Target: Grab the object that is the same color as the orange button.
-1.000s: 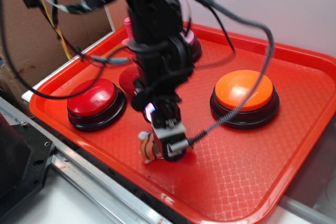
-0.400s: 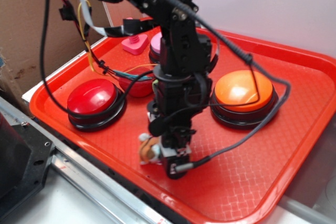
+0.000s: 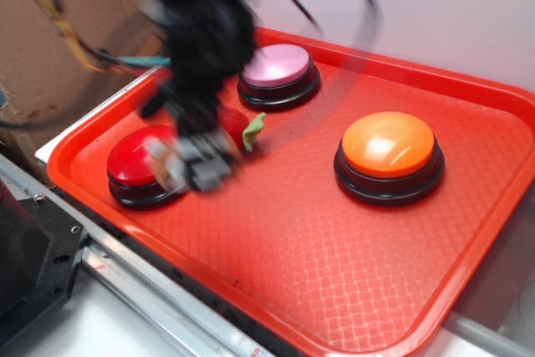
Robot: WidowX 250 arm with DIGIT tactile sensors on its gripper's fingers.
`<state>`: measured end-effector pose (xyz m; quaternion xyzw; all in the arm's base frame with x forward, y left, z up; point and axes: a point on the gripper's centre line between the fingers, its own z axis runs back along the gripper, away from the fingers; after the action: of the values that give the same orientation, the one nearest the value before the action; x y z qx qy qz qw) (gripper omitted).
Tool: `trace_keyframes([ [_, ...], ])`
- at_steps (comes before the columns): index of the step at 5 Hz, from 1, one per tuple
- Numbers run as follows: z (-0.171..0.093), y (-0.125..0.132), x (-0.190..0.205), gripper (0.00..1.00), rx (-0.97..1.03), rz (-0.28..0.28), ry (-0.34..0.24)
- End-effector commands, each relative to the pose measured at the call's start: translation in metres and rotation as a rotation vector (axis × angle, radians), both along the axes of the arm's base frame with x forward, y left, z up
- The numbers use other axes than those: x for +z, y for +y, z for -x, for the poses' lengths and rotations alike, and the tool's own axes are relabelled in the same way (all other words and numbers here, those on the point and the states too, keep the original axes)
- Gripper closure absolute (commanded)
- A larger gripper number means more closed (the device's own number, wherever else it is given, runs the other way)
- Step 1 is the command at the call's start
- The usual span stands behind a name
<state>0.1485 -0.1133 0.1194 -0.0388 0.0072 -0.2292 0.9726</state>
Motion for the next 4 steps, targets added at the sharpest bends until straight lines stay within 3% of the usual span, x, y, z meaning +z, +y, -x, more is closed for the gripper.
trace_keyframes([
  [1, 0.031, 0.041, 0.099, 1.00, 0.142, 0.017, -0.092],
  [2, 0.033, 0.055, 0.146, 1.00, 0.165, -0.052, -0.105],
  [3, 0.041, 0.052, 0.141, 1.00, 0.225, -0.112, -0.131],
  [4, 0.043, 0.049, 0.133, 0.78, 0.246, -0.124, -0.121],
])
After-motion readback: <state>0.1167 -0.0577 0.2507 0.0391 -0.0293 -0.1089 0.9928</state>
